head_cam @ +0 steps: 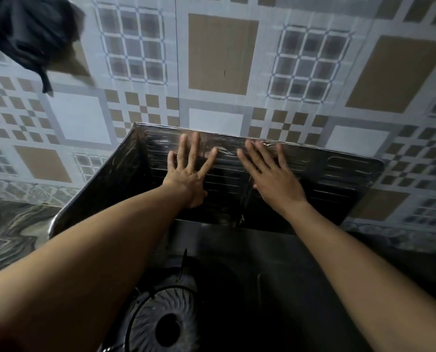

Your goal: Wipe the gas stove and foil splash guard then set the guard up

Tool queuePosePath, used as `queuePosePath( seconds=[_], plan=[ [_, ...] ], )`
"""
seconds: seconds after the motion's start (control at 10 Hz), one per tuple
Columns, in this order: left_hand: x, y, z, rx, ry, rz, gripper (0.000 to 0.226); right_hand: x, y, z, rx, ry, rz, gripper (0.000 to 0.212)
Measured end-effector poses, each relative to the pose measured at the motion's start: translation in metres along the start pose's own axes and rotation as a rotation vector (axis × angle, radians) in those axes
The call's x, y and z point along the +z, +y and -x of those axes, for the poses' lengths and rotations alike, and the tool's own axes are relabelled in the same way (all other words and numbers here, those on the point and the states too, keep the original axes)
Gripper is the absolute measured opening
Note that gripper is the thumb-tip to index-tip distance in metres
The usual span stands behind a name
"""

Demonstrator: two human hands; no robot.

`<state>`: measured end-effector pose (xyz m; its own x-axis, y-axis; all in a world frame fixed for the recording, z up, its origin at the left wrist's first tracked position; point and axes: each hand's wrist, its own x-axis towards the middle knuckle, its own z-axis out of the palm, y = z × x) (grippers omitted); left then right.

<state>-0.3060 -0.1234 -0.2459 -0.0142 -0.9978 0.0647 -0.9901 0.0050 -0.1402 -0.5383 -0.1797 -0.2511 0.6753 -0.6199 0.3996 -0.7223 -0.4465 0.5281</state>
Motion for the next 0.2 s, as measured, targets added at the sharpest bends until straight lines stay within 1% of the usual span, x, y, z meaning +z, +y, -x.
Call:
queuePosePath(
  seconds=[0.1,0.2],
  plan=[
    [-0.019,0.009,0.013,-0.020,-0.010,-0.004,0.108,-0.035,0.001,0.007,-0.028,-0.085,-0.125,0.082],
    [-0.054,0.018,0.037,0.038,0.012,0.166,0.095,-0.093,0.013,0.020,0.021,-0.122,-0.267,0.056]
  ],
)
